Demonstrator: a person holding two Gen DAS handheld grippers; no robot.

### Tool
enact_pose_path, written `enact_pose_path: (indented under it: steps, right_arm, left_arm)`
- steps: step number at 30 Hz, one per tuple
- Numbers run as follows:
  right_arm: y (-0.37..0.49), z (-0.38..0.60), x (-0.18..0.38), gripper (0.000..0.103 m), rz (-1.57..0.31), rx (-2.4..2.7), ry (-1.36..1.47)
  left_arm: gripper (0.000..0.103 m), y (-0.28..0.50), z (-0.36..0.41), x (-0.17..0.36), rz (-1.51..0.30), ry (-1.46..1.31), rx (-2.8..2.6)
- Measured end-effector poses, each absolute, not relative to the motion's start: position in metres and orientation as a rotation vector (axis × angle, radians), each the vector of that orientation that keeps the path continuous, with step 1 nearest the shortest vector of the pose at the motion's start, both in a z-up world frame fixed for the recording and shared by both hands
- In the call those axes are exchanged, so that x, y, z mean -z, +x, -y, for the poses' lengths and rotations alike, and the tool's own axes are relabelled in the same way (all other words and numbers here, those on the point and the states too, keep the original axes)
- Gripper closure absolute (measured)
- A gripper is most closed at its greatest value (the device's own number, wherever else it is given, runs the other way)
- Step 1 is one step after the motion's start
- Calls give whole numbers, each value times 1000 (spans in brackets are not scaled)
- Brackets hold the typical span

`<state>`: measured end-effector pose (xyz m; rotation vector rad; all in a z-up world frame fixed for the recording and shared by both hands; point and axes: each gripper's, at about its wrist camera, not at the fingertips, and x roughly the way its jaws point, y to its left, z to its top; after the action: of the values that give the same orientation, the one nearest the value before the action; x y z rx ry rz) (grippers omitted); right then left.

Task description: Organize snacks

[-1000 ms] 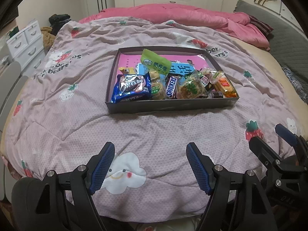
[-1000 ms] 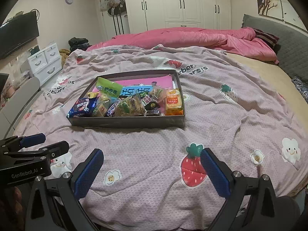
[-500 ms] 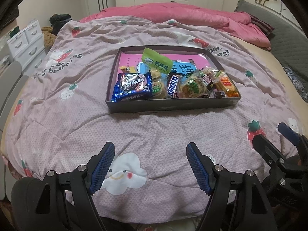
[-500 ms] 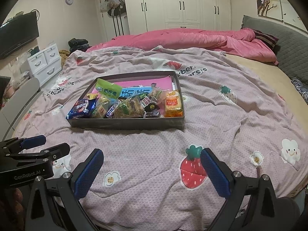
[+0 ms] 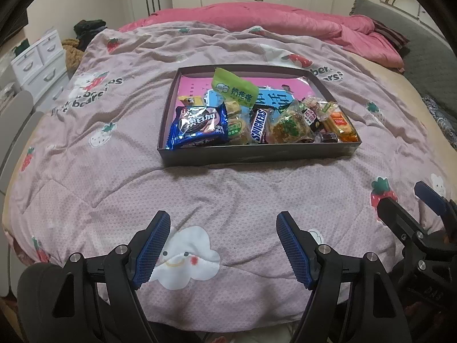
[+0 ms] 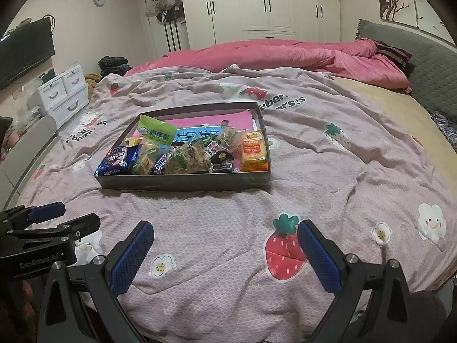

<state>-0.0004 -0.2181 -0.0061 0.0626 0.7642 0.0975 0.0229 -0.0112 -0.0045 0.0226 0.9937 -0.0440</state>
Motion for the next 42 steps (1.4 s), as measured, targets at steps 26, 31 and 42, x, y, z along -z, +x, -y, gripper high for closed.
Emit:
enact_pose_path:
  steps: [26, 31, 42]
  right_arm:
    - [1, 220, 7, 2, -770, -82, 62]
    - [1, 218, 8, 2, -770, -93, 57]
    - [10, 222, 13, 2, -782, -72, 38]
  left_arm:
    - [25, 22, 11, 4, -990, 38, 24]
    - [25, 23, 9, 4, -986, 36, 12]
    - [25, 35, -7, 6, -947, -12, -42]
